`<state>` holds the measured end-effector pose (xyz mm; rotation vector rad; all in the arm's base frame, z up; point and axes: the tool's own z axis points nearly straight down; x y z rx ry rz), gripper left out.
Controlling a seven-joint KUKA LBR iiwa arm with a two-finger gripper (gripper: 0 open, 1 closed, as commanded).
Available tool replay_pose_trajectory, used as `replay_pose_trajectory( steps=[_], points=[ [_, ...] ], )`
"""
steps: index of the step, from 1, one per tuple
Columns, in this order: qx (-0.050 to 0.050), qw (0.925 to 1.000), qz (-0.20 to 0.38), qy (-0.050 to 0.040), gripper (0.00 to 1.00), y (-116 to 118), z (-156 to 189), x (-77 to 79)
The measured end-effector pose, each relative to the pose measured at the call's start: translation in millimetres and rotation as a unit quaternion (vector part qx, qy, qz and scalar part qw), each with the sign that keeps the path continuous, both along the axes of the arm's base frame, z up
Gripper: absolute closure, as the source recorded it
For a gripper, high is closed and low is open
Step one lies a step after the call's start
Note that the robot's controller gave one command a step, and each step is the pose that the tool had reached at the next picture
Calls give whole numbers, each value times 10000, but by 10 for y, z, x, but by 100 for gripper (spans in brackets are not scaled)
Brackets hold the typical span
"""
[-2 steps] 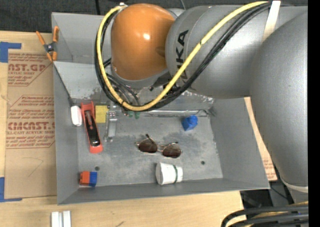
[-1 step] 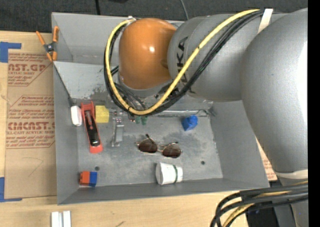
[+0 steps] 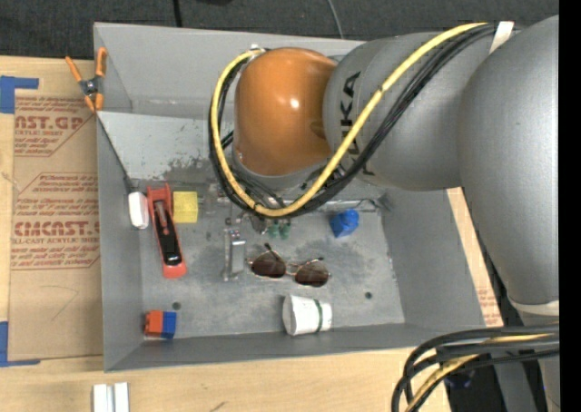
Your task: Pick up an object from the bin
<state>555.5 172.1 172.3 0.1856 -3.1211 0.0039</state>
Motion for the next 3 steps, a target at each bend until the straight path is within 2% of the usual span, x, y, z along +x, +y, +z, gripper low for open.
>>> replay_pose_trajectory(
  steps=[1, 2, 3],
  points=[
    [49, 9995, -260, -145, 0, 37, 236, 112],
    [29, 9989, -461, -78, 0, -209, -349, 91],
    [28, 9982, -587, -73, 0, -462, -570, 1]
  ],
)
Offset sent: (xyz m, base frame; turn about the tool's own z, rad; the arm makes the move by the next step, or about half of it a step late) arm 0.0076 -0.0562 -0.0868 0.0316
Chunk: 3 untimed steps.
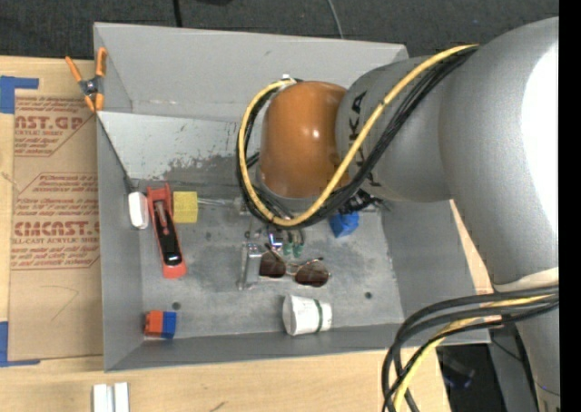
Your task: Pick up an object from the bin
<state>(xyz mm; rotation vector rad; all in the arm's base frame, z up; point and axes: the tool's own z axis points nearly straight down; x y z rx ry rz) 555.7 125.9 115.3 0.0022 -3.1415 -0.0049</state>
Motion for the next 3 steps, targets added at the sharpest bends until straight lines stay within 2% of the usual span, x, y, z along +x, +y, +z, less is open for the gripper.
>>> replay_pose_trajectory(
  steps=[1, 2, 3],
  points=[
    [11, 9999, -162, -42, 0, -156, -248, -66],
    [1, 10000, 10, 14, 0, -492, -306, -133],
    [11, 9999, -133, -48, 0, -676, -411, -259]
  ],
)
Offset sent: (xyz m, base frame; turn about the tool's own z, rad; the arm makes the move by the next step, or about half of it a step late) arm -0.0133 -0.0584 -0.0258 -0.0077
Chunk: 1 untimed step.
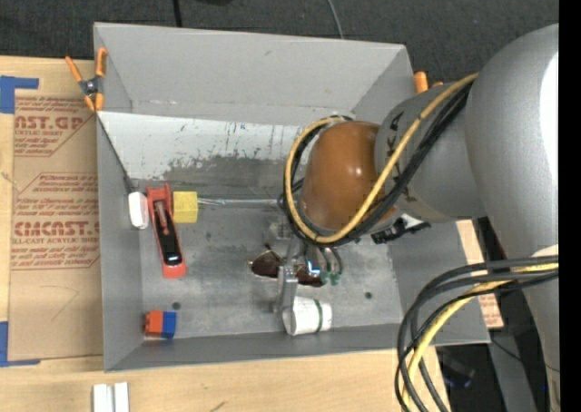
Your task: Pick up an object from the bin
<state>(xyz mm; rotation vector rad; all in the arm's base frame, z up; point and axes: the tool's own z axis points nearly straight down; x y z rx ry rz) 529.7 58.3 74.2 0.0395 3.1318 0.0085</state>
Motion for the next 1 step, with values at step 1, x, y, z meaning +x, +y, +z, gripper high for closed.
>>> replay_pose_trajectory(
  steps=[1],
  points=[
    [-3, 9998, -214, 64, 100, -228, 18, -91]
  ],
)
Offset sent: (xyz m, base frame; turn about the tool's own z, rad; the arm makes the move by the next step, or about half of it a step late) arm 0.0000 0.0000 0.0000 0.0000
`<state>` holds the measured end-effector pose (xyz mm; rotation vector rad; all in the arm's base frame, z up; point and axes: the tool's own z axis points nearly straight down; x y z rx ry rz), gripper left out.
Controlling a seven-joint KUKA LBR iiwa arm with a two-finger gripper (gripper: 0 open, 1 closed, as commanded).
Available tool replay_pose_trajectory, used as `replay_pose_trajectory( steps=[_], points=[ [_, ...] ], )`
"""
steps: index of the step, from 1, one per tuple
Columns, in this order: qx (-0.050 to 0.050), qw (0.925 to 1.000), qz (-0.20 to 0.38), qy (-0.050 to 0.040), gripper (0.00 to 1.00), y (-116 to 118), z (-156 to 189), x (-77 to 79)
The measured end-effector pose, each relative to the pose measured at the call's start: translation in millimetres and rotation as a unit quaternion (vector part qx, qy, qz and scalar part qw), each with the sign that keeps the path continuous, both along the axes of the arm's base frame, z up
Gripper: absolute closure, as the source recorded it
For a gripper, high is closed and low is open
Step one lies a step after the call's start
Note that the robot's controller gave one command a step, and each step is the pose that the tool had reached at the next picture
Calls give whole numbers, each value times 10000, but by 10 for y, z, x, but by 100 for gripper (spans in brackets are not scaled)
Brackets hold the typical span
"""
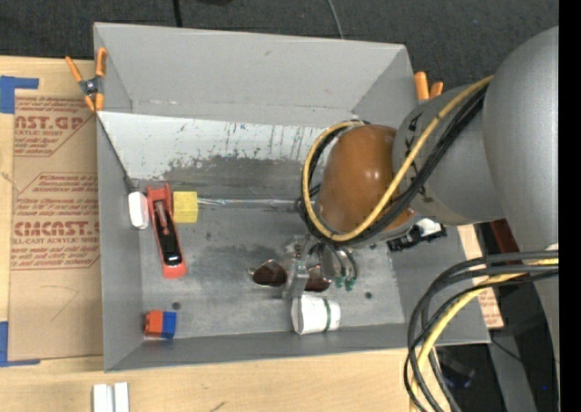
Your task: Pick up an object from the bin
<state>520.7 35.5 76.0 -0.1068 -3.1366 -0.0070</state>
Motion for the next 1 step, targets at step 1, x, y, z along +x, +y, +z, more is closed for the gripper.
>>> replay_pose_trajectory(
  steps=[1],
  points=[
    [1, 10000, 1, 0, 100, -1, 0, 0]
  ],
)
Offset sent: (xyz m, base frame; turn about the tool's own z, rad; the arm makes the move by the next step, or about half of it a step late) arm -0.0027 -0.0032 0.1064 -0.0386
